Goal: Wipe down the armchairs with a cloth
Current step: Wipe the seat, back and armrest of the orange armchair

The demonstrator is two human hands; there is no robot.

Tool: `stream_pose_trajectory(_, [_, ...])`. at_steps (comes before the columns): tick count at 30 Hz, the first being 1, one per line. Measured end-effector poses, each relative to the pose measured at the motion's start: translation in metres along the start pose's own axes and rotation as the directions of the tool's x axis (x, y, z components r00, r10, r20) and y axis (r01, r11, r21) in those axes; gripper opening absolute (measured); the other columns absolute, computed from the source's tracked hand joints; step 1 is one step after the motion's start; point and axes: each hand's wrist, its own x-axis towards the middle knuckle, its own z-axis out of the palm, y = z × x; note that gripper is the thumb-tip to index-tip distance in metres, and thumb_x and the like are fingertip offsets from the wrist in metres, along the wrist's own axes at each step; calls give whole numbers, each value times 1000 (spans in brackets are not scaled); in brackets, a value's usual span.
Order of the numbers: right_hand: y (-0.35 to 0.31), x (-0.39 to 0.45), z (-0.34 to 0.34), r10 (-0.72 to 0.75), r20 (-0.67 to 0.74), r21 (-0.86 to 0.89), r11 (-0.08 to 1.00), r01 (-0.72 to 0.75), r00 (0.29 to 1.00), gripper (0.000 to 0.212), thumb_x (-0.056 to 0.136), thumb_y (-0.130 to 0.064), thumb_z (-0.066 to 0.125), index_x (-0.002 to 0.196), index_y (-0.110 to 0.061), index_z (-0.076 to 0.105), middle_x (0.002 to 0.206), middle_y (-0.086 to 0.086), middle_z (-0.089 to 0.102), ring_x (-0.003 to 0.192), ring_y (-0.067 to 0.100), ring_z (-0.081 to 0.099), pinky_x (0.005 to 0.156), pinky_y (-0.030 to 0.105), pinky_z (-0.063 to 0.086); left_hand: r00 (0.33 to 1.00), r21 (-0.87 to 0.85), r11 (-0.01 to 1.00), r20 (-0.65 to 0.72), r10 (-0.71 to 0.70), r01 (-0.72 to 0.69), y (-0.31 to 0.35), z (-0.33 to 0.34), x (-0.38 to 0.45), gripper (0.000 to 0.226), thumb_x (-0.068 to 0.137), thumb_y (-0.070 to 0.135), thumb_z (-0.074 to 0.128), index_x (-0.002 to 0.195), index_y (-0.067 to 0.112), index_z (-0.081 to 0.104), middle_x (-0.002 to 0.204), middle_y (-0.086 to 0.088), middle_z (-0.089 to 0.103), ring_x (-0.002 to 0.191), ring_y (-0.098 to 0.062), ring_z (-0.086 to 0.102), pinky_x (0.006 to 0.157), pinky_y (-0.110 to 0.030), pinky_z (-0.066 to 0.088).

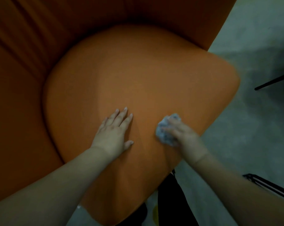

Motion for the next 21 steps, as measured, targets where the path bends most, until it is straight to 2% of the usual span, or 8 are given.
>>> stream_pose_trajectory(3, [15, 28, -24, 324, -130, 50, 946, -321, 937, 36, 82, 1, 65, 116, -10, 67, 139, 12, 52, 128, 30, 48, 106, 25, 31, 997, -15, 998, 56, -53, 54, -7, -9, -8, 85, 90, 54, 53, 153, 32, 1, 160, 13, -13, 147, -14, -8, 118, -38, 3])
stream_pose_trajectory(6, [-10, 46, -42, 395, -79, 205, 905, -373, 915, 32, 84, -11, 69, 115, -14, 68, 128, 7, 60, 121, 19, 53, 97, 8, 26, 990, -46, 991, 80, -120, 124, -9, -32, -24, 80, 92, 52, 51, 154, 29, 7, 161, 9, -6, 148, -16, -4, 119, -39, 5])
stream_pose_trajectory(8, [-37, 50, -60, 394, -72, 282, 889, -360, 916, 30, 83, -18, 71, 113, -20, 68, 120, 1, 64, 107, 7, 56, 88, 4, 30, 986, -97, 982, 57, -156, 161, -6, -55, -37, 74, 93, 49, 51, 153, 26, 14, 162, 5, 4, 148, -18, 2, 119, -38, 8])
stream_pose_trajectory(10, [-64, 51, -80, 429, -63, 360, 852, -380, 901, 29, 84, -24, 70, 113, -25, 68, 117, -2, 65, 102, 4, 55, 86, 10, 36, 983, -152, 971, 11, -184, 183, -2, -87, -53, 69, 94, 47, 50, 152, 24, 20, 160, 2, 15, 147, -20, 8, 118, -38, 12])
stream_pose_trajectory(13, [-107, 50, -115, 455, -21, 468, 791, -394, 890, 30, 85, -26, 69, 115, -26, 67, 118, -6, 64, 108, 6, 56, 89, 17, 39, 970, -209, 956, -81, -227, 206, 5, -138, -83, 65, 95, 45, 50, 151, 23, 25, 157, 1, 23, 146, -20, 13, 118, -36, 15])
stream_pose_trajectory(17, [-158, 52, -162, 395, 48, 518, 776, -361, 917, 30, 85, -25, 69, 115, -25, 66, 111, -8, 65, 102, 3, 57, 81, 10, 40, 939, -246, 943, -206, -275, 222, 10, -196, -127, 63, 95, 43, 51, 150, 25, 28, 154, 4, 29, 143, -16, 18, 117, -34, 20])
stream_pose_trajectory(18, [-170, 55, -173, 374, 58, 526, 777, -346, 926, 30, 85, -25, 69, 115, -24, 66, 112, -7, 65, 102, 3, 58, 84, 12, 43, 928, -252, 940, -235, -290, 230, 11, -208, -138, 63, 94, 43, 52, 150, 26, 29, 153, 5, 30, 142, -15, 19, 117, -34, 21])
stream_pose_trajectory(21, [-204, 65, -206, 307, 57, 530, 797, -290, 950, 30, 86, -25, 69, 115, -22, 66, 118, -2, 65, 108, 10, 59, 97, 33, 48, 884, -286, 917, -299, -360, 276, 9, -239, -170, 62, 93, 43, 54, 148, 26, 32, 152, 6, 32, 142, -15, 21, 116, -33, 23])
